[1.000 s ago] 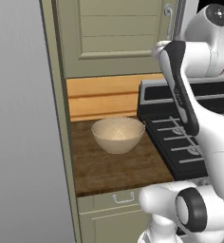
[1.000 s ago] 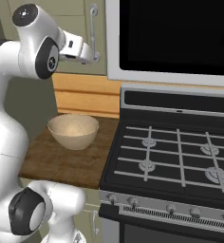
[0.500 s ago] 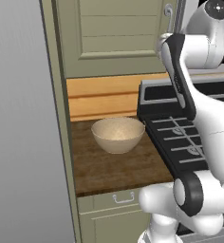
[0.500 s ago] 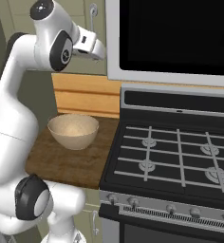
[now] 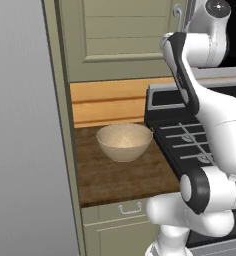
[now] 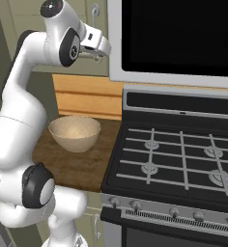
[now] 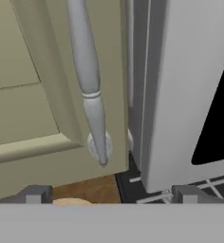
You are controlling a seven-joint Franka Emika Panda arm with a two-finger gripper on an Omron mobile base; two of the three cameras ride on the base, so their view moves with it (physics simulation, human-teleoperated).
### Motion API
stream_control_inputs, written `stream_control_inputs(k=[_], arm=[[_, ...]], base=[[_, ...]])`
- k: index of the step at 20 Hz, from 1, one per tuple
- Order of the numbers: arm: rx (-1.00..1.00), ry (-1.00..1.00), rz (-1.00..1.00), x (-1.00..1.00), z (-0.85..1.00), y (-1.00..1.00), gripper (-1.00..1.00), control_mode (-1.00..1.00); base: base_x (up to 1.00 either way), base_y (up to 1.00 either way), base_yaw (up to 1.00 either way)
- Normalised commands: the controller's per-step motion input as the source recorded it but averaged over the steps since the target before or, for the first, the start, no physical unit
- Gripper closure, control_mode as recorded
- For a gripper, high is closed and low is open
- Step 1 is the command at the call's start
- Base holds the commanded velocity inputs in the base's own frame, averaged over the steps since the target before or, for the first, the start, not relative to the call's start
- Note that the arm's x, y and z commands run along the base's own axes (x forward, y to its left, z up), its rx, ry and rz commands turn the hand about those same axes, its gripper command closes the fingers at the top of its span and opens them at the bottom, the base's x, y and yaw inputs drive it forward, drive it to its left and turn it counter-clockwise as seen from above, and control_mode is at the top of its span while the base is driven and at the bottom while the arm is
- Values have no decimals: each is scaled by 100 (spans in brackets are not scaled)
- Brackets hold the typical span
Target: Open the cabinet, pick up the bread from the cabinet and place it in the basket. Then move the basket to the dining counter.
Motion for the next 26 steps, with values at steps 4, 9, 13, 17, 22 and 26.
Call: stream_control_inputs(k=[4, 9, 13, 17, 22, 26], arm=[[0, -4, 0, 23, 0, -1, -100, -100], [0, 0, 3, 26, 0, 0, -100, -100], [0, 0, 0, 45, 0, 0, -100, -100], [0, 0, 0, 35, 0, 0, -100, -100], [0, 0, 0, 25, 0, 0, -100, -100], [0, -3, 0, 20, 0, 0, -100, -100]], base=[[0, 0, 0], [0, 0, 0], [0, 0, 0], [0, 0, 0], [0, 0, 0], [0, 0, 0]])
